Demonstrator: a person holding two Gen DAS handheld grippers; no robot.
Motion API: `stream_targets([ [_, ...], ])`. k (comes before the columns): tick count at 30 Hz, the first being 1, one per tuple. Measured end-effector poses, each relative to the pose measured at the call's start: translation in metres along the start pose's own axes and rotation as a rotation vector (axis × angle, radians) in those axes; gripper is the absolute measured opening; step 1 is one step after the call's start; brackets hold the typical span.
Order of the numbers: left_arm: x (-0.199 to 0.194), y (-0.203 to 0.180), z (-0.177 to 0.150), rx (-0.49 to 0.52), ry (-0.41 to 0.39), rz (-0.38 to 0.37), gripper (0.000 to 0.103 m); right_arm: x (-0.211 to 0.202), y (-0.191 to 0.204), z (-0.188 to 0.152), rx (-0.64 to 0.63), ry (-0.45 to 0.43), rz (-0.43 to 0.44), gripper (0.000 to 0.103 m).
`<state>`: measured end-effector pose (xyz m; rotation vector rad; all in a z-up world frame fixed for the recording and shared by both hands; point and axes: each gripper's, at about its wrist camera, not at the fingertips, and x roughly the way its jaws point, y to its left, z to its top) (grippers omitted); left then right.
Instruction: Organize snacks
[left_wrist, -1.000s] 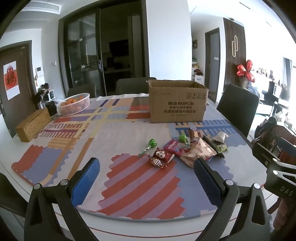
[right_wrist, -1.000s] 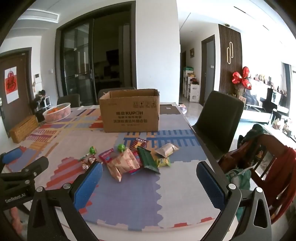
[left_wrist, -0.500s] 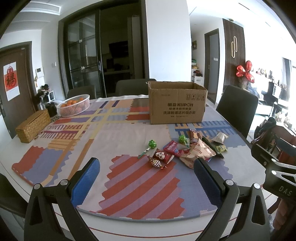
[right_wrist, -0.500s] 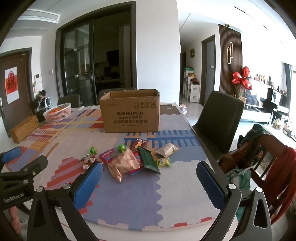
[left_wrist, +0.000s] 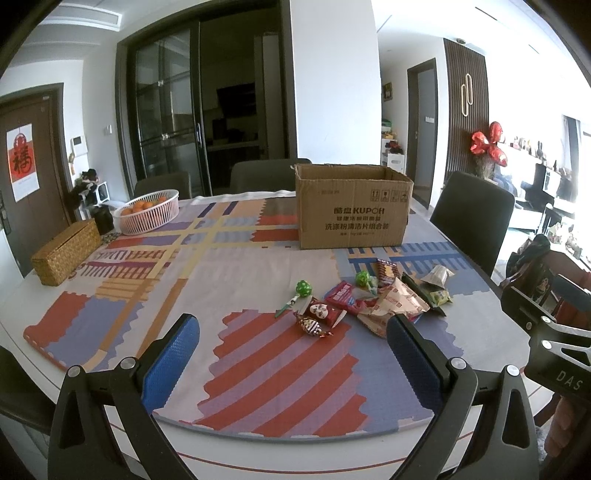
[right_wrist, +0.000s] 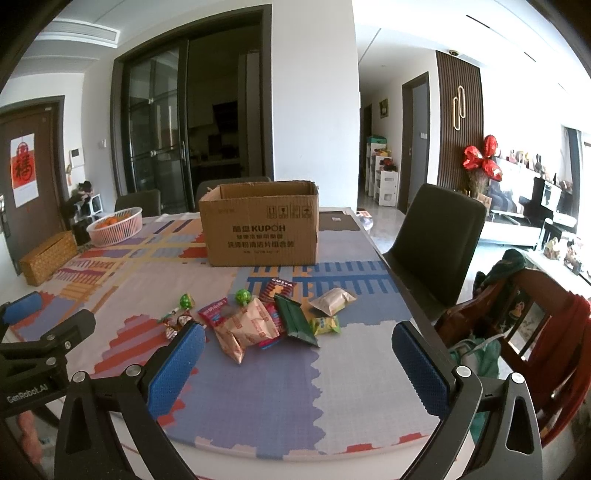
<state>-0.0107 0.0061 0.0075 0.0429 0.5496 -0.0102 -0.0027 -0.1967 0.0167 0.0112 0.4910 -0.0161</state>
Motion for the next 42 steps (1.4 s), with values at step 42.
stream_targets([
  [42, 0.0038, -0.0029, -0.0012, -0.006, 0.013, -0.014, 0.103, -0.0001, 0.0021, -0.0014, -0.008, 0.013, 0.002, 0.102],
])
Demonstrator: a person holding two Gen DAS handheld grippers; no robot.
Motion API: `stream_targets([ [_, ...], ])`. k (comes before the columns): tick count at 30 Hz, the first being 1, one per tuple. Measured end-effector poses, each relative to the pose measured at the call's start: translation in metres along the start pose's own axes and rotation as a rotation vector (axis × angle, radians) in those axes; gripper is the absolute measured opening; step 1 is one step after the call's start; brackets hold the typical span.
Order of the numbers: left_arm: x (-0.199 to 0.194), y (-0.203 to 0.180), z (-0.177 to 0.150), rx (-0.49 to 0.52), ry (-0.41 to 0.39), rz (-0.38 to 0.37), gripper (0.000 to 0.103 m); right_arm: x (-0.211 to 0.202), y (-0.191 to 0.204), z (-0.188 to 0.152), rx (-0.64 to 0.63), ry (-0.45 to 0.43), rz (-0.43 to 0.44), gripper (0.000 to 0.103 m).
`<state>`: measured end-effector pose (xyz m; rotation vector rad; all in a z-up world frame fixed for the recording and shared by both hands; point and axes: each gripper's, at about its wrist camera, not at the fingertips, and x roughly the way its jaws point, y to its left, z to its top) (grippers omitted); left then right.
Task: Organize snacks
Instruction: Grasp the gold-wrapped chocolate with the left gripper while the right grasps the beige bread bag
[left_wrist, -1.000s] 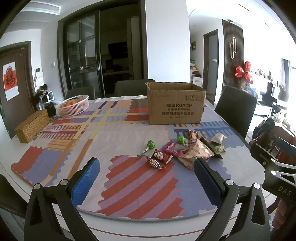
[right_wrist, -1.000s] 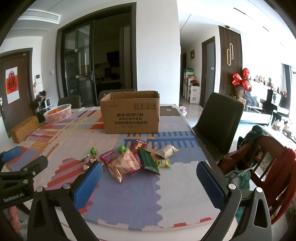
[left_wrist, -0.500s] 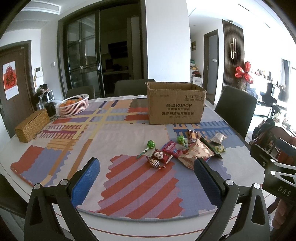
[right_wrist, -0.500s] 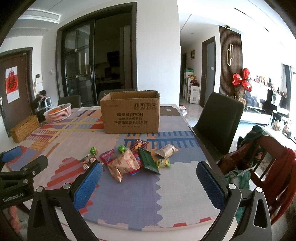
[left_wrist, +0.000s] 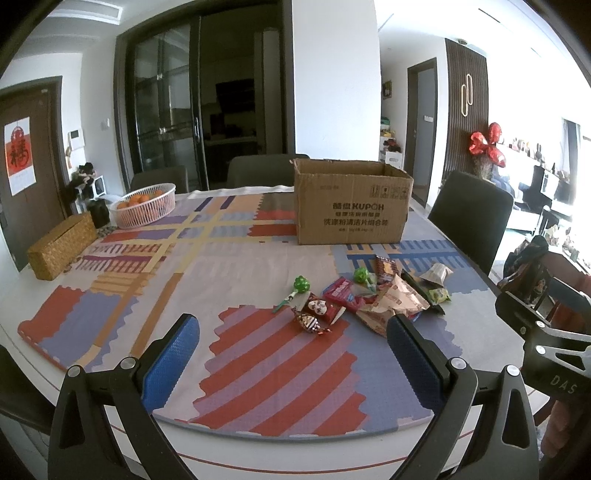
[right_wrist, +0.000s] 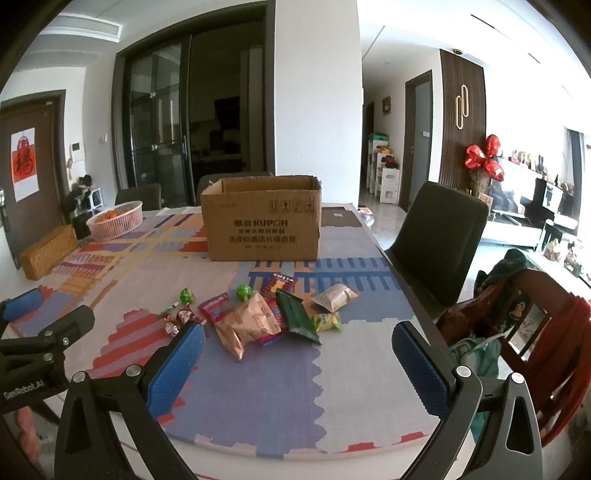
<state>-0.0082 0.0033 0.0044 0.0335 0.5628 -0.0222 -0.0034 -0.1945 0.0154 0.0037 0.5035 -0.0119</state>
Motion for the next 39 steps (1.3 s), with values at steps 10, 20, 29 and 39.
stream_targets([
  [10, 0.026, 0.007, -0.004, 0.025, 0.01, 0.011, 0.103, 0.026, 0.011, -0.003, -0.066, 0.026, 0.035, 0.102],
  [20, 0.067, 0.011, -0.002, 0.031, 0.054, -0.017, 0.09, 0.071, 0.028, -0.004, -0.116, 0.072, 0.08, 0.102],
  [29, 0.11, 0.01, -0.007, 0.045, 0.144, -0.058, 0.072, 0.116, 0.039, -0.01, -0.147, 0.148, 0.119, 0.091],
  [39, 0.151, 0.007, -0.013, 0.036, 0.237, -0.113, 0.057, 0.148, 0.057, -0.015, -0.242, 0.188, 0.153, 0.082],
])
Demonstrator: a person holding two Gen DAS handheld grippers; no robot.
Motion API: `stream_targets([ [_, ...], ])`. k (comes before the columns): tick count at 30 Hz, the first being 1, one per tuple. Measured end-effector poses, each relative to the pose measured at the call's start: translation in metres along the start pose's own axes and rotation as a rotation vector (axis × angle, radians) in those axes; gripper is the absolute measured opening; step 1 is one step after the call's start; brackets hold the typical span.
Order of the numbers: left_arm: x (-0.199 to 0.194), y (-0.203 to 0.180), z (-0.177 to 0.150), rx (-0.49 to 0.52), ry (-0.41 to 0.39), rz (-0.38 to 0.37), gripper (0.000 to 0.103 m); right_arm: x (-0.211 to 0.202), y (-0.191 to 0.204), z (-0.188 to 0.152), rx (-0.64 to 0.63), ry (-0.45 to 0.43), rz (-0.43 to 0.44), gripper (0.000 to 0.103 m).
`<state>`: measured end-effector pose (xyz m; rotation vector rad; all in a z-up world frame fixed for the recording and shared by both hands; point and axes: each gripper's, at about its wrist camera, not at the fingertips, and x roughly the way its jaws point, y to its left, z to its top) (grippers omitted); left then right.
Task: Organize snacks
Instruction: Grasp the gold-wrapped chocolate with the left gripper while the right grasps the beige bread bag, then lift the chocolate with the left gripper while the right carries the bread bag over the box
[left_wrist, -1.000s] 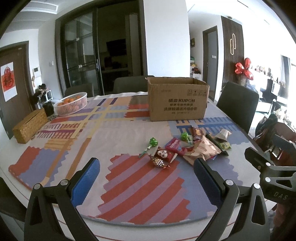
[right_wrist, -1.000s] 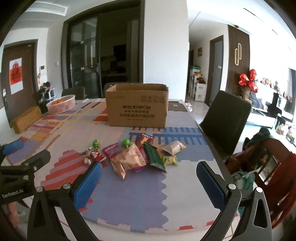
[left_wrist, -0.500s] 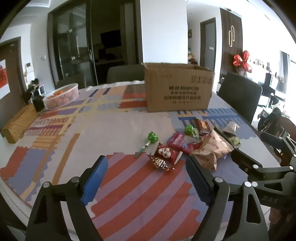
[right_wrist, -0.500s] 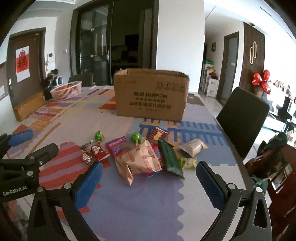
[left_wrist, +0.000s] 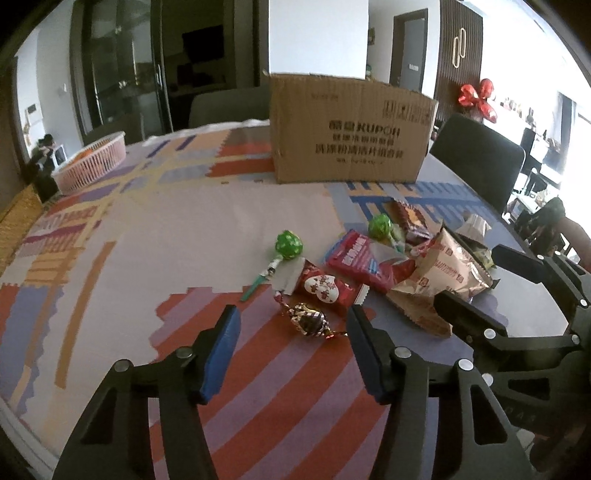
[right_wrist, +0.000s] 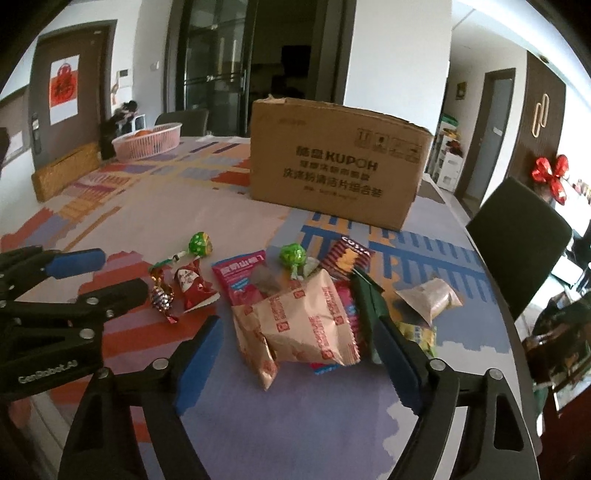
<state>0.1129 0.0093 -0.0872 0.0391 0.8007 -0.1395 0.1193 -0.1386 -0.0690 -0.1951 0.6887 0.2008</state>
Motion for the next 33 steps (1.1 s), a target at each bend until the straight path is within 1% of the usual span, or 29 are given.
stream_targets([
  [3, 0.01, -0.002, 0.0, 0.003, 0.028, -0.007, 0.051, 0.006, 0.003, 0.001, -0.022, 0.011, 0.003, 0.081],
  [10, 0.025, -0.003, 0.0, -0.003, 0.058, -0.022, 0.047, 0.018, 0.009, 0.0, -0.056, 0.034, 0.008, 0.075],
  [12, 0.026, -0.003, 0.002, -0.005, 0.057, -0.028, 0.045, 0.02, 0.01, 0.0, -0.058, 0.039, 0.014, 0.072],
  [18, 0.031, -0.005, 0.005, 0.0, 0.056, -0.032, 0.042, 0.024, 0.015, -0.001, -0.086, 0.044, 0.003, 0.069],
  [21, 0.032, -0.005, 0.005, -0.004, 0.055, -0.042, 0.038, 0.028, 0.016, -0.001, -0.098, 0.054, 0.0, 0.069],
  [23, 0.033, -0.004, 0.006, -0.016, 0.058, -0.053, 0.038, 0.029, 0.016, -0.001, -0.099, 0.056, 0.004, 0.069],
  [26, 0.034, -0.004, 0.006, -0.018, 0.055, -0.069, 0.032, 0.032, 0.017, 0.0, -0.104, 0.06, 0.009, 0.069],
  [29, 0.032, -0.007, 0.006, -0.003, 0.043, -0.063, 0.025, 0.033, 0.019, 0.001, -0.119, 0.06, 0.005, 0.064],
  [30, 0.032, -0.008, 0.005, 0.004, 0.048, -0.056, 0.021, 0.032, 0.019, 0.001, -0.122, 0.058, 0.006, 0.061],
  [31, 0.032, -0.007, 0.005, 0.003, 0.05, -0.06, 0.021, 0.031, 0.02, 0.001, -0.124, 0.056, 0.008, 0.057],
  [32, 0.031, -0.006, 0.004, -0.006, 0.05, -0.064, 0.021, 0.03, 0.02, 0.001, -0.124, 0.055, 0.009, 0.055],
  [33, 0.03, -0.006, 0.005, -0.01, 0.05, -0.068, 0.021, 0.029, 0.019, 0.001, -0.12, 0.052, 0.014, 0.05],
])
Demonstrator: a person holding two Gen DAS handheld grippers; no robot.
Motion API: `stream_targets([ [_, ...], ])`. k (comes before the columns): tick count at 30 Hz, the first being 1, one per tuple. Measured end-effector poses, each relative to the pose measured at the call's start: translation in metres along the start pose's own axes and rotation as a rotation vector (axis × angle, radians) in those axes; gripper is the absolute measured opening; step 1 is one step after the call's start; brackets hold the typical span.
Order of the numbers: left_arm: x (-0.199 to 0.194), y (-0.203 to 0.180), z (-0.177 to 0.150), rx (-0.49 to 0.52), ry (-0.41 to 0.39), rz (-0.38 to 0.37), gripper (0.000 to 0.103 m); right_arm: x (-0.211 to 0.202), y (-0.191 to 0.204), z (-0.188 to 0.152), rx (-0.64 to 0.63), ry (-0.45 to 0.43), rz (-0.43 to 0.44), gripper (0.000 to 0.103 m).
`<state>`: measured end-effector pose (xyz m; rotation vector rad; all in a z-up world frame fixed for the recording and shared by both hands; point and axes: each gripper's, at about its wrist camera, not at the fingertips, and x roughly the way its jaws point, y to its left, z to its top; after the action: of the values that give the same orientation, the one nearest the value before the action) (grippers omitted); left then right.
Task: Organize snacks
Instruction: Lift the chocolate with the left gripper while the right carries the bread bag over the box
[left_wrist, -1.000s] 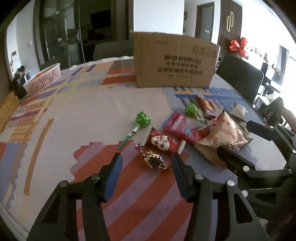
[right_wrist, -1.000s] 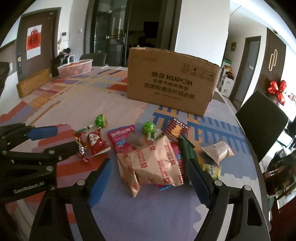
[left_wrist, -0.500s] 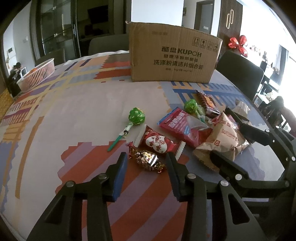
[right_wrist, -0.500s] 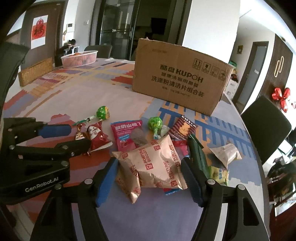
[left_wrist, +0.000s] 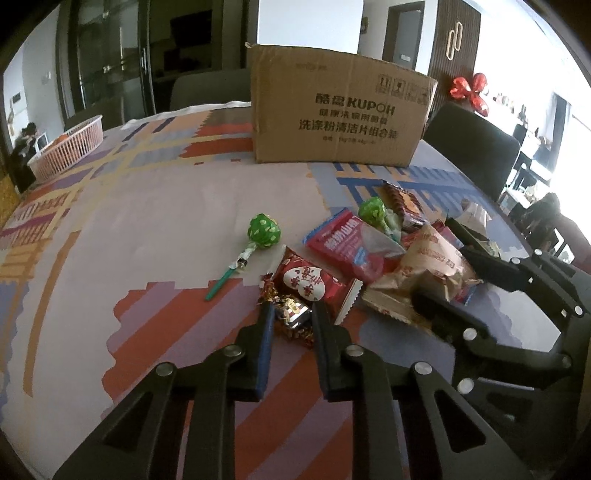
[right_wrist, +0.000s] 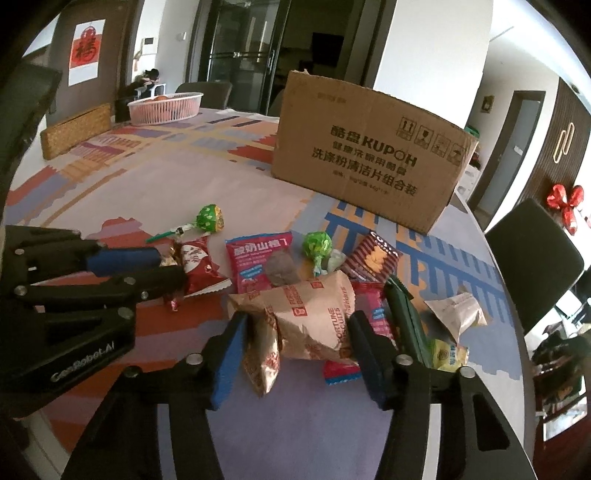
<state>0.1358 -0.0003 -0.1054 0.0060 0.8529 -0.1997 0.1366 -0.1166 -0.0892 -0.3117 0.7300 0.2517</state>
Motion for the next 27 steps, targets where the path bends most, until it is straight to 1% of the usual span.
stream_targets([
  [1, -0.001, 0.0, 0.0, 0.0, -0.002, -0.003, 0.021, -0.002, -0.001, 0.0, 0.004, -0.007, 0.009, 0.046],
  [3, -0.003, -0.002, -0.001, 0.006, -0.009, -0.007, 0.021, -0.004, -0.003, 0.0, 0.017, -0.012, 0.021, 0.043],
  [7, -0.011, -0.002, -0.001, -0.009, -0.022, -0.019, 0.021, -0.009, -0.006, -0.001, 0.044, -0.019, 0.045, 0.039],
  [10, -0.02, -0.003, 0.001, -0.007, -0.045, -0.021, 0.021, -0.016, -0.009, -0.001, 0.069, -0.035, 0.059, 0.039],
  [15, -0.036, -0.005, 0.01, -0.005, -0.079, -0.024, 0.021, -0.031, -0.011, 0.003, 0.085, -0.077, 0.05, 0.039],
  [19, -0.049, -0.007, 0.019, 0.005, -0.121, -0.016, 0.021, -0.042, -0.015, 0.009, 0.091, -0.111, 0.043, 0.039],
  [27, -0.074, -0.013, 0.052, 0.043, -0.224, -0.004, 0.021, -0.062, -0.029, 0.031, 0.104, -0.197, 0.009, 0.039],
])
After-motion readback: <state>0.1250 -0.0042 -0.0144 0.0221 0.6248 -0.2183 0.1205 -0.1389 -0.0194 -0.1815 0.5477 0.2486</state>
